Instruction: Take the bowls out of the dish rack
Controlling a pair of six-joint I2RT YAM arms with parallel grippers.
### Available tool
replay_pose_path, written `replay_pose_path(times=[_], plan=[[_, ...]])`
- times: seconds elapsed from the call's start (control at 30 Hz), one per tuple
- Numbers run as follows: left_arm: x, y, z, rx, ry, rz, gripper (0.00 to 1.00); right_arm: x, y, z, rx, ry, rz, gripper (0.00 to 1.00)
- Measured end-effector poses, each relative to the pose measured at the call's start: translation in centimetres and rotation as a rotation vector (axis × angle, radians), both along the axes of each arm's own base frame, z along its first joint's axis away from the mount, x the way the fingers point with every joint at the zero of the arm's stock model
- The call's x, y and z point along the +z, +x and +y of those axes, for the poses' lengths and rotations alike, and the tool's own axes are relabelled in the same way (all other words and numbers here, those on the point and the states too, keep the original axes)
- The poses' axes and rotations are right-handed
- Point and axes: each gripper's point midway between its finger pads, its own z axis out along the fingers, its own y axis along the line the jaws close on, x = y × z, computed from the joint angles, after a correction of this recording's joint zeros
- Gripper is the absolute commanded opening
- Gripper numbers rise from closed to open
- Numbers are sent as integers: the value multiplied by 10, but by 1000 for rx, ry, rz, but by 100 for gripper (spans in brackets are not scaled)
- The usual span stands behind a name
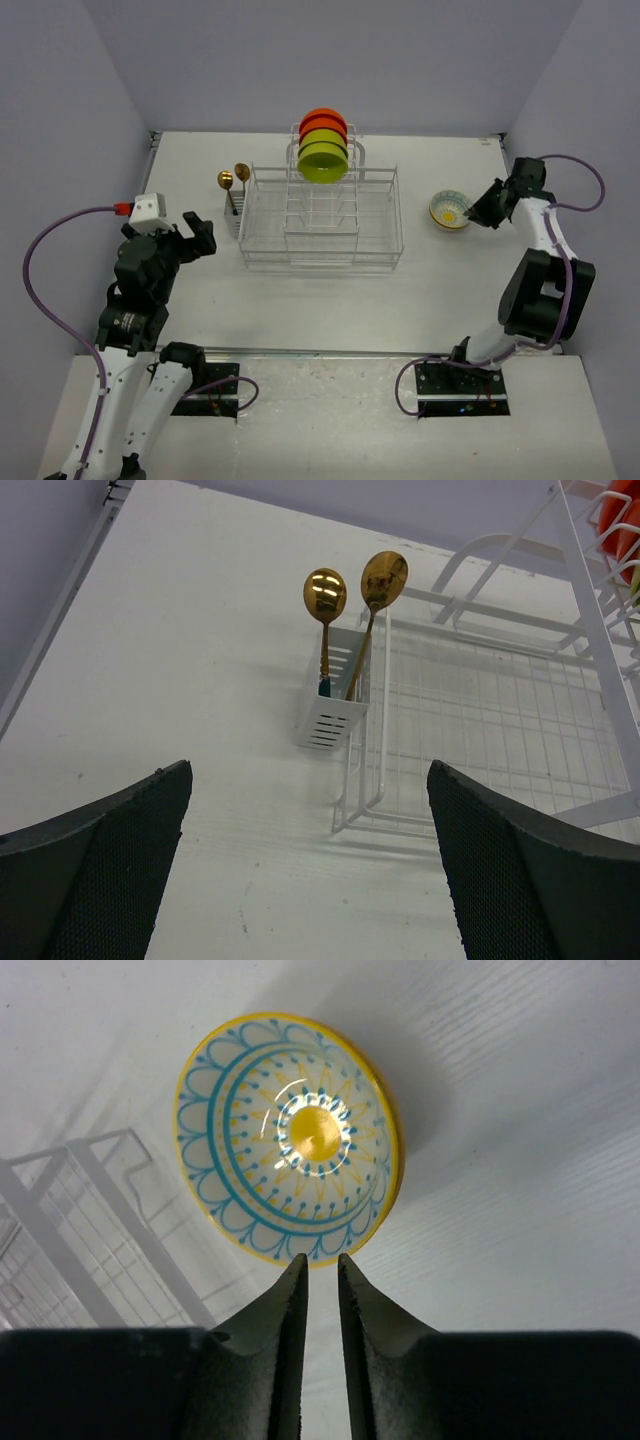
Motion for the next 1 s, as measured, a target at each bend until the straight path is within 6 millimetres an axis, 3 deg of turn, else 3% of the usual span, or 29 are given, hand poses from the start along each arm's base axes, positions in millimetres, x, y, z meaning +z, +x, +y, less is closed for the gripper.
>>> replay_pose_path(times=[0.07,0.13,0.2,0.27,0.37,0.5,0.57,0.63,0.73,0.87,1.0], plan=[[-1,0,-3,-16,-2,3,100,4,-6,5,10,-4,-6,31],[-2,2,-9,-50,-6,17,100,38,-13,29,76,-53,-87,49],[1,6,-16,-85,-11,34,100,94,-17,69,198,-134,-254,61],[7,12,-21,-108,-10,37,100,155,-35,122,359,-184,-457,67],[14,17,-24,-123,-5,39,100,240,-83,190,600,-233,-766,71],[19,15,-22,-111,2,35,100,303,-120,219,718,-325,-992,69],[23,9,-16,-84,8,19,100,309,-116,232,748,-397,-1020,69],[29,3,-7,-44,13,-11,100,302,-102,247,779,-486,-1004,66],[32,-7,6,18,17,-69,100,278,-73,273,833,-631,-932,64],[11,-12,10,40,25,-49,100,233,-50,302,928,-806,-829,63],[6,-12,11,46,28,-40,100,223,-38,316,967,-938,-793,62]])
